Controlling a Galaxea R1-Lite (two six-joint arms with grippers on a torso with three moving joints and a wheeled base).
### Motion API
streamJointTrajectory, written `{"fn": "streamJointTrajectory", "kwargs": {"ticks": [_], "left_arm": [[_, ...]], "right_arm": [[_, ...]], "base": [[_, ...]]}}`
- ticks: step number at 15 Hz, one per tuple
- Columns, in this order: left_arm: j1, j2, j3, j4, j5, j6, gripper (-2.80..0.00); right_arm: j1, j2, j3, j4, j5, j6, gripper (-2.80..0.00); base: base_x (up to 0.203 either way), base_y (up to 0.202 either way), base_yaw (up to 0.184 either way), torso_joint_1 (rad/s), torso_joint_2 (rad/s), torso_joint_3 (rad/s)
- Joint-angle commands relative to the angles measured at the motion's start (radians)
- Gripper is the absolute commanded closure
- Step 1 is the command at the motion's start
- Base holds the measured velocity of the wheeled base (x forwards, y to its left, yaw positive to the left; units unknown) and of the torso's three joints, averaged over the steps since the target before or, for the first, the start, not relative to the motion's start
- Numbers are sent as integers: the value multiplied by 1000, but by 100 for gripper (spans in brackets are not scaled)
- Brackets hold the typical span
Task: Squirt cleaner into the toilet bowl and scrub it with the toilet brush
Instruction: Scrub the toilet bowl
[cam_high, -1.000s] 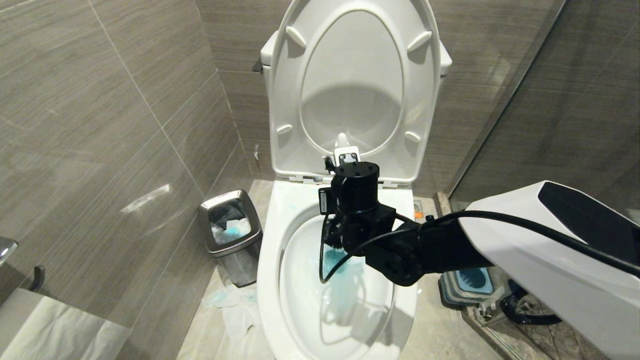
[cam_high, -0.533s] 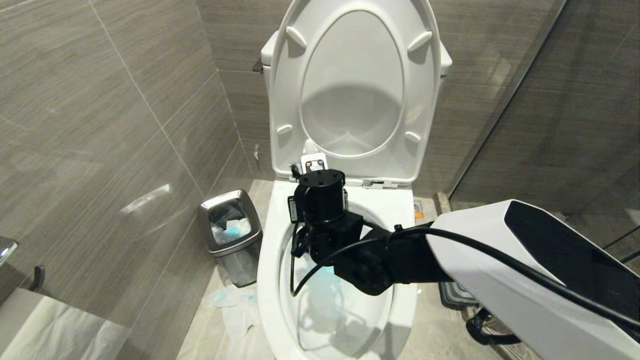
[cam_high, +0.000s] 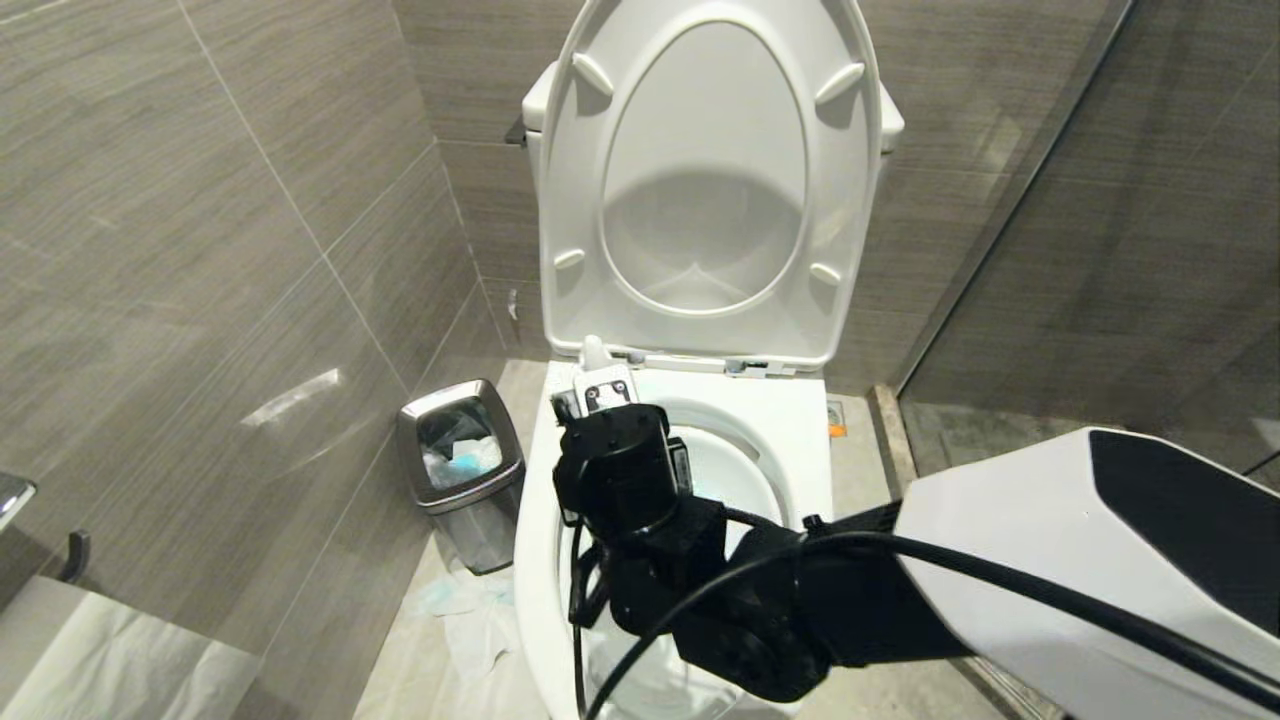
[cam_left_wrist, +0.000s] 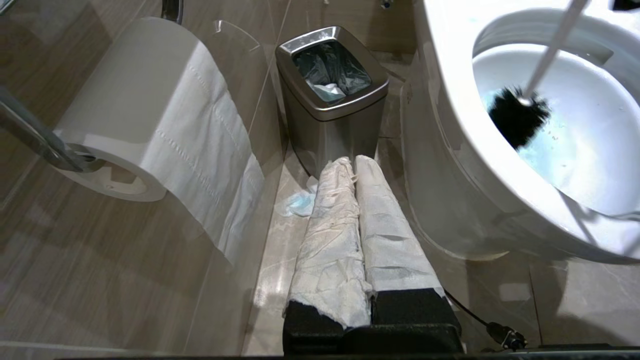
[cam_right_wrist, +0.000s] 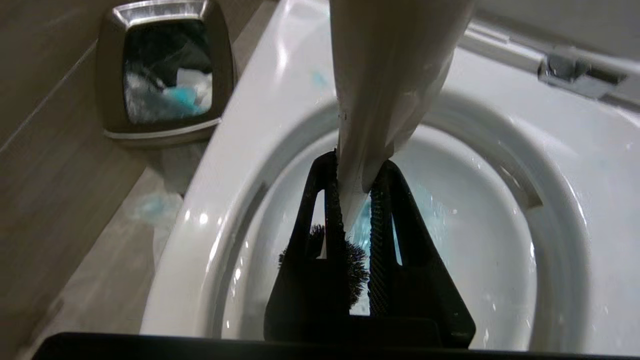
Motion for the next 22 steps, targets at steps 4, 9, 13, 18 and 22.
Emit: {"fn": "streamJointTrajectory", "kwargs": {"ticks": [4,9,13,18,22], "left_arm": [[0,0,0,-1,0,-1,0],[0,0,2,-1,-2,0,0],[0,0,1,-1,0,-3,0],[0,0,2,-1,0,-3,0],[0,0,2,-1,0,-3,0]], "right_arm": [[26,-290,357,-9,-30,103,0],[-27,-446,543,-8,-49,118,0],[-99,-419,518,-10,-46,117,0],[-146,-265,294,-12,-46,118,0],[-157,-141,153,-10,-50,106,0]], "base": [[0,0,0,0,0,0],[0,0,0,0,0,0],[0,0,0,0,0,0],[0,0,0,0,0,0],[0,0,0,0,0,0]]}}
